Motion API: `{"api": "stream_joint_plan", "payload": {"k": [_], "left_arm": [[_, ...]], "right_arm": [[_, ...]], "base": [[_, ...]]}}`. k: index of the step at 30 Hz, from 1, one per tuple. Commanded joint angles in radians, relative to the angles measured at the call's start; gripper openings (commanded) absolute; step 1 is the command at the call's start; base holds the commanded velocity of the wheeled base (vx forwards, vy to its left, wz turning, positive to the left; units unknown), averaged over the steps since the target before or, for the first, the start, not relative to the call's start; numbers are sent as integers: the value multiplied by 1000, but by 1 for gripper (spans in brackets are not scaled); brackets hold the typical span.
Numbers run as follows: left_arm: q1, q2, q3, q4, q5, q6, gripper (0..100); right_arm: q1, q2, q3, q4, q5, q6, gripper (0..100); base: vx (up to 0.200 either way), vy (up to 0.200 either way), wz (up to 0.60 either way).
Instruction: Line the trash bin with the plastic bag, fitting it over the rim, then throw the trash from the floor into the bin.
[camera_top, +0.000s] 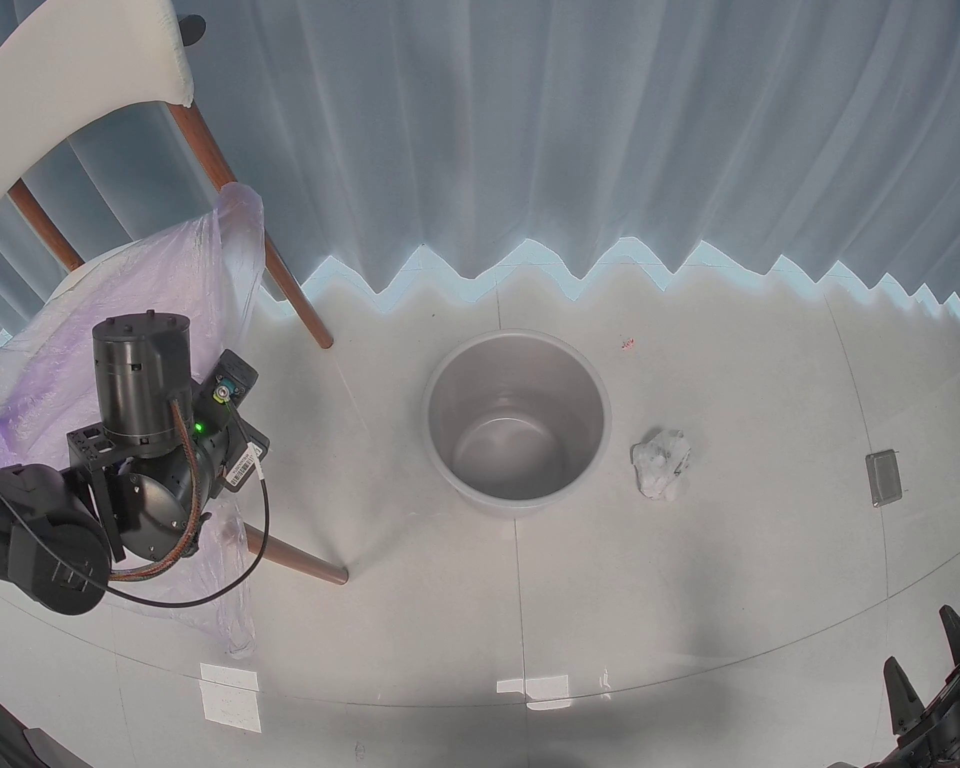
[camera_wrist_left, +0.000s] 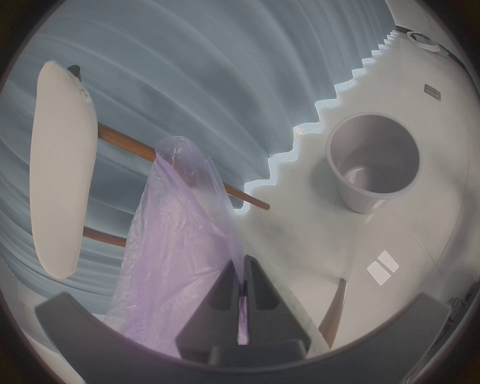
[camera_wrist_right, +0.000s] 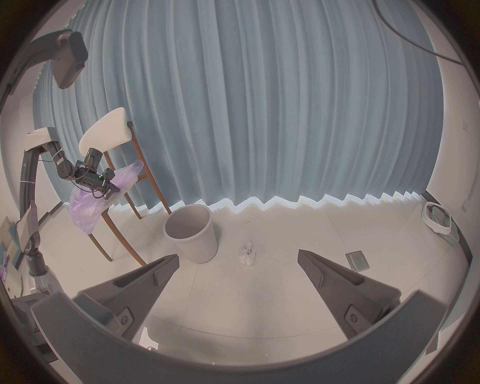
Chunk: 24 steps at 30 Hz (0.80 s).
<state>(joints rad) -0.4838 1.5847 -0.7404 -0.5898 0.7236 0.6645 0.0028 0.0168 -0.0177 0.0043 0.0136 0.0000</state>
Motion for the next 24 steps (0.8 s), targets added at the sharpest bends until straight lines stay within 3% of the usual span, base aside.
{"api": "stream_joint_plan", "payload": {"k": [1, 5, 6, 14, 20, 24], "left_arm": [[-1, -57, 7, 4, -10, 3, 0], [-1, -83, 13, 7, -43, 0, 0], [7, -138, 23, 13, -125, 3, 0], [27, -203, 27, 16, -270, -68, 0], [62, -212, 36, 22, -498, -149, 0], [74, -226, 41, 25, -587, -238, 0]], "right_arm": [[0, -17, 16, 0, 0, 0, 100], [0, -17, 16, 0, 0, 0, 100], [0, -17, 16, 0, 0, 0, 100], [0, -17, 16, 0, 0, 0, 100], [0, -17, 16, 0, 0, 0, 100], [0, -17, 16, 0, 0, 0, 100]], "base": [[0, 0, 0], [0, 0, 0], [0, 0, 0], [0, 0, 0], [0, 0, 0], [0, 0, 0]]}}
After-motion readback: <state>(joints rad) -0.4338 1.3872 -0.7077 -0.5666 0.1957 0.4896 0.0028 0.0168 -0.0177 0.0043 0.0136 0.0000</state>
